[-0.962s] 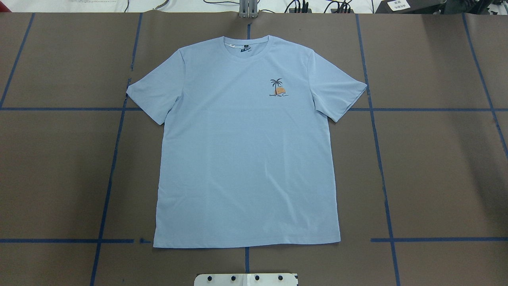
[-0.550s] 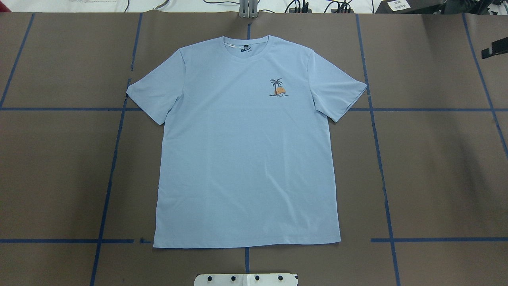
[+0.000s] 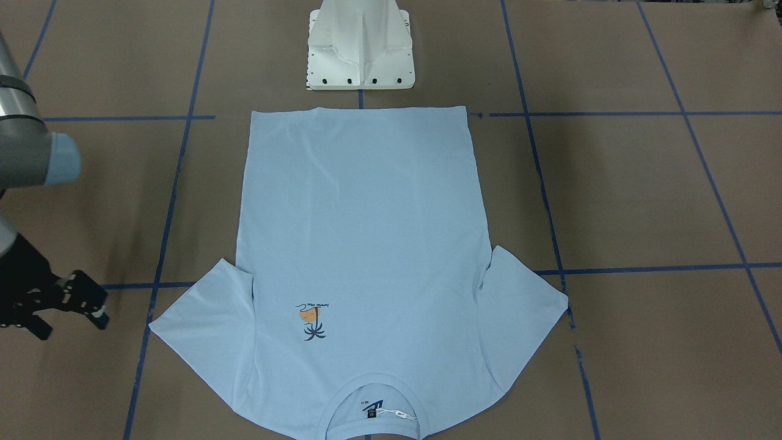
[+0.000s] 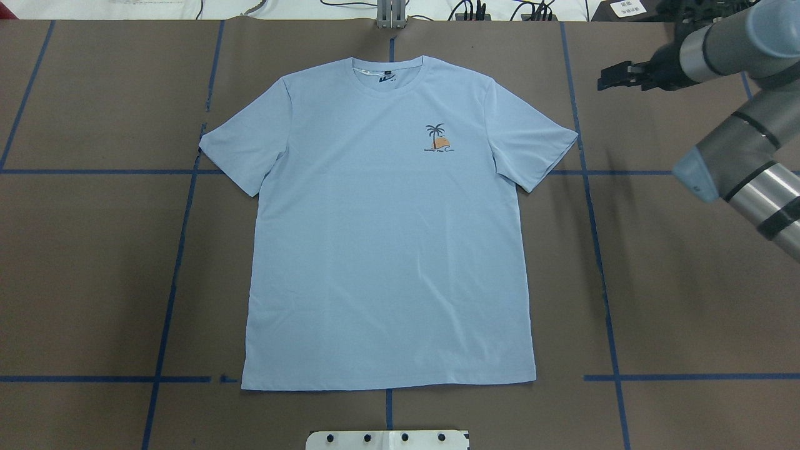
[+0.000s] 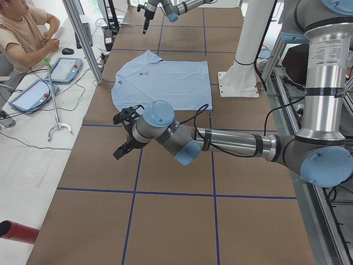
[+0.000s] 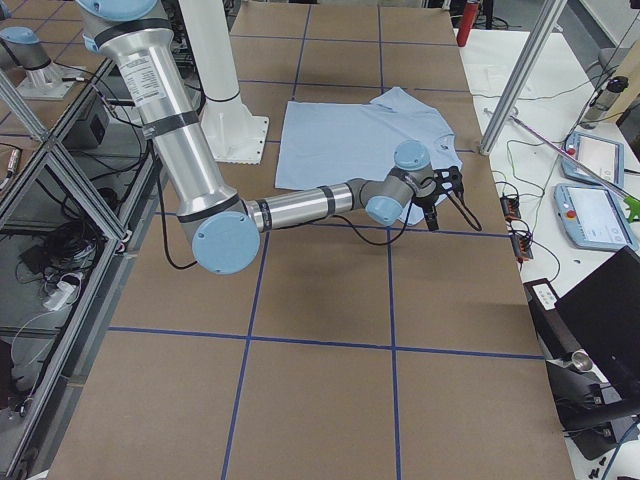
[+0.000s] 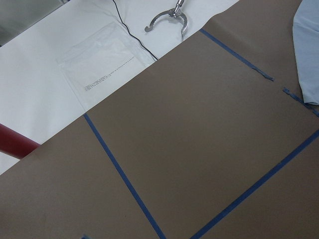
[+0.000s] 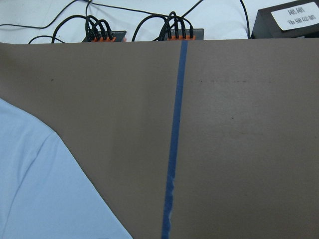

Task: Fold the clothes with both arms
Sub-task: 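Move the right gripper toward the shirt's sleeve nearest it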

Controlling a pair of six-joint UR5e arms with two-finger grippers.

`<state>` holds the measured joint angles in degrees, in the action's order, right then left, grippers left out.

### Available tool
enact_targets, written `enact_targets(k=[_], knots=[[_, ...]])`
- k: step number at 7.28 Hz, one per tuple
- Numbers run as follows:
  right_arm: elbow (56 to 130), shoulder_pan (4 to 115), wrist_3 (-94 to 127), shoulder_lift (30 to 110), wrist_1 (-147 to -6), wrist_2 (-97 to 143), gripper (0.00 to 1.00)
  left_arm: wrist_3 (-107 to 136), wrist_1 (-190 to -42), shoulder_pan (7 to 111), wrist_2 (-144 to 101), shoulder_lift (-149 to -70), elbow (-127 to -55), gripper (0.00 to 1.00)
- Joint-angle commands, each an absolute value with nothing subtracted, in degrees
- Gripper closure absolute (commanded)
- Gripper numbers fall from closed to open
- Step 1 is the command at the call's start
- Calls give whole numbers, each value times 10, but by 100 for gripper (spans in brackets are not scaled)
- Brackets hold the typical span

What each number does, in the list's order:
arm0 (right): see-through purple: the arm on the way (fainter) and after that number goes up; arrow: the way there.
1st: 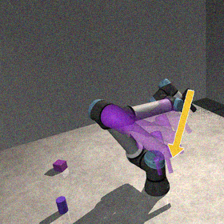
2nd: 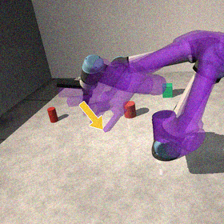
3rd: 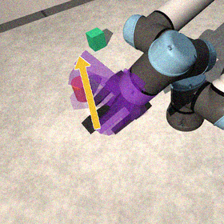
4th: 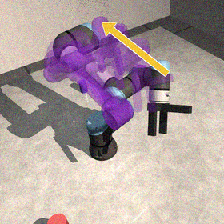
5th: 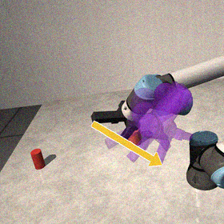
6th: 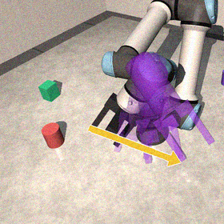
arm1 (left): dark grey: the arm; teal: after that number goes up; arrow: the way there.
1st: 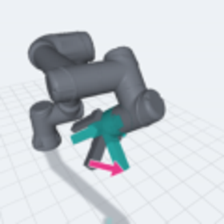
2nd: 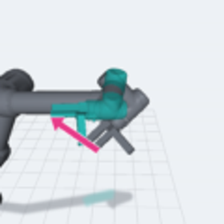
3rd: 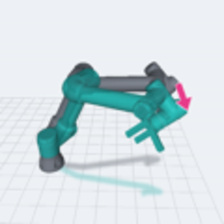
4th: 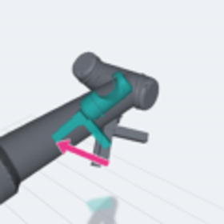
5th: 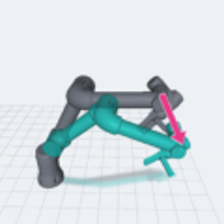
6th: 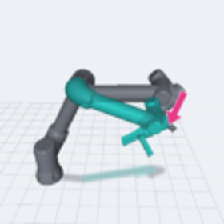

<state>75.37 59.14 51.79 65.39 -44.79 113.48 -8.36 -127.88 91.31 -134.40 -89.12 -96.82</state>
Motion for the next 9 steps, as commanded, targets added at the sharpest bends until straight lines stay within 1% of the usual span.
enact_targets(k=[1, 2, 3, 4, 5, 6, 8, 9], knots=[[713, 528, 562, 635, -414, 1057, 2, -83, -1279, 913, -1344, -891, -969, 0], [704, 512, 564, 635, -410, 1028, 12, -84, -1279, 913, -1344, -891, -969, 0], [694, 503, 564, 636, -405, 1018, 18, -84, -1279, 913, -1345, -891, -969, 0], [693, 496, 564, 638, -403, 1012, 20, -84, -1279, 913, -1345, -891, -970, 0], [691, 492, 564, 639, -403, 1006, 21, -84, -1279, 913, -1345, -891, -969, 0], [690, 490, 564, 640, -403, 1005, 26, -84, -1279, 913, -1345, -891, -969, 0], [690, 489, 564, 645, -403, 1005, 74, -84, -1279, 913, -1345, -891, -969, 0], [692, 489, 564, 645, -403, 1005, 94, -84, -1279, 913, -1345, -891, -969, 0]])
